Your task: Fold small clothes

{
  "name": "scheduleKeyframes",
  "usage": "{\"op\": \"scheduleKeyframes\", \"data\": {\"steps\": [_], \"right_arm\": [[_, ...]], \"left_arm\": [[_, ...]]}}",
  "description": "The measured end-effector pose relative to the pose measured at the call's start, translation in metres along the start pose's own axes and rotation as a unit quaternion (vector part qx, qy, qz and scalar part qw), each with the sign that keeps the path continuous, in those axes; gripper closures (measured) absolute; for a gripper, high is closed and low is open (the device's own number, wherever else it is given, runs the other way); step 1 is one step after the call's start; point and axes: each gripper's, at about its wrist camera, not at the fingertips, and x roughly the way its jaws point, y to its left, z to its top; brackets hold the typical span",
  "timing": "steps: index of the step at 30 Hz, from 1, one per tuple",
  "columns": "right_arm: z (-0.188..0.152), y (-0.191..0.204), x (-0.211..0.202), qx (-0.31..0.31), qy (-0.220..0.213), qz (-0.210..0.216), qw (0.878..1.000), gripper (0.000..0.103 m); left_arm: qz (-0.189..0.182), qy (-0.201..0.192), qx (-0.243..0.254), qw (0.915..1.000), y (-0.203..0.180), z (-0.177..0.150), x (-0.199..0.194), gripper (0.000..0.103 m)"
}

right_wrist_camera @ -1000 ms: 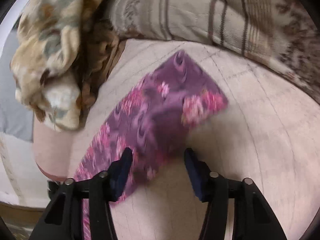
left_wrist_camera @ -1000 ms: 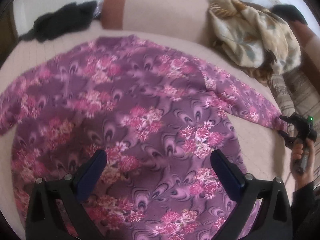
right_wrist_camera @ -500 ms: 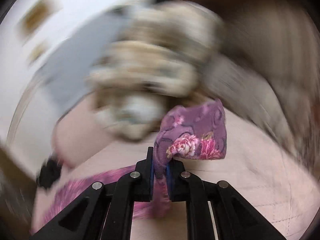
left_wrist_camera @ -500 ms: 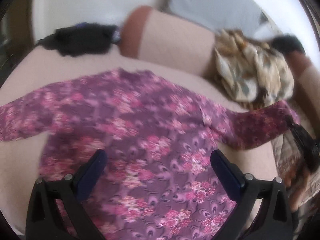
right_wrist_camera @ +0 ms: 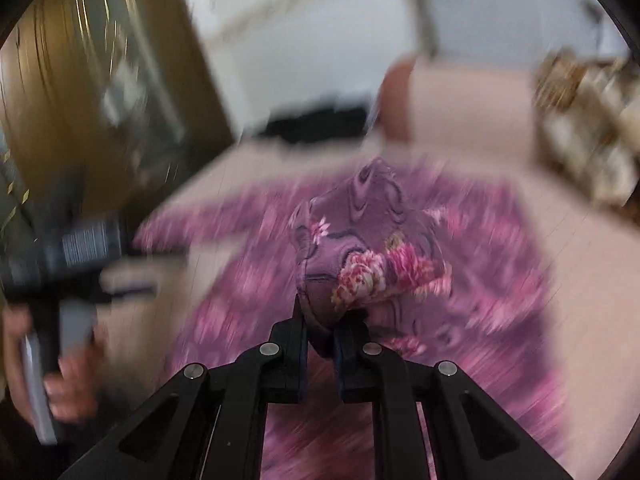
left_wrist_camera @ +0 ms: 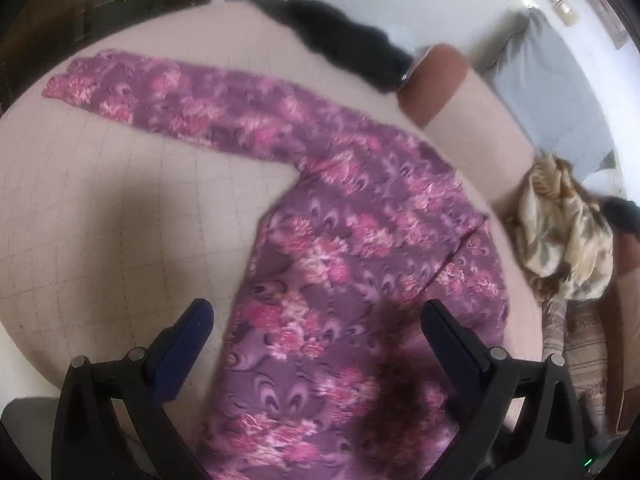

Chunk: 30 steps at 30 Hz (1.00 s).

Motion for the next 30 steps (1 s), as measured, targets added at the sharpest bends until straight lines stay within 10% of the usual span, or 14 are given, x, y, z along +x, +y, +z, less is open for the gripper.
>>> {"op": "scheduleKeyframes", "data": {"steps": [4, 9, 13, 18, 21, 25, 30], "right_arm": [[-0.033, 0.007, 0.018, 0.028, 0.074, 0.009, 0.997, 0.051], [-0.027, -0.029, -0.047, 0.088, 0.001, 0.018, 0.996, 0.016], [-0.003, -0.094, -0.067, 0.155, -0.019, -0.017, 0.988, 0.016], [0.034, -0.2, -0.033, 0.28, -0.02, -0.018, 0.96, 0.024], [0.041, -0.244, 0.004, 0.334, 0.007, 0.002, 0.942, 0.048], [0.039, -0.286, 0.034, 0.399, 0.002, 0.037, 0.916, 0.083], [0.031, -0.283, 0.05, 0.371, 0.026, 0.06, 0.926, 0.087]], "left_arm": [[-0.024, 0.027, 0.019, 0.9991, -0.007, -0.007, 0.015, 0.0], [-0.057, 0.066, 0.064, 0.9941, -0.033, -0.026, 0.028, 0.0], [-0.03, 0.105, 0.132, 0.9853, -0.063, -0.052, 0.043, 0.002], [-0.019, 0.162, 0.176, 0.9708, -0.082, -0.083, 0.064, 0.073], [-0.019, 0.159, 0.164, 0.9733, -0.074, -0.079, 0.061, 0.097], [-0.084, 0.106, 0.087, 0.987, -0.041, -0.055, 0.007, 0.097], [-0.04, 0.136, 0.084, 0.9864, -0.006, -0.069, 0.01, 0.095]]}}
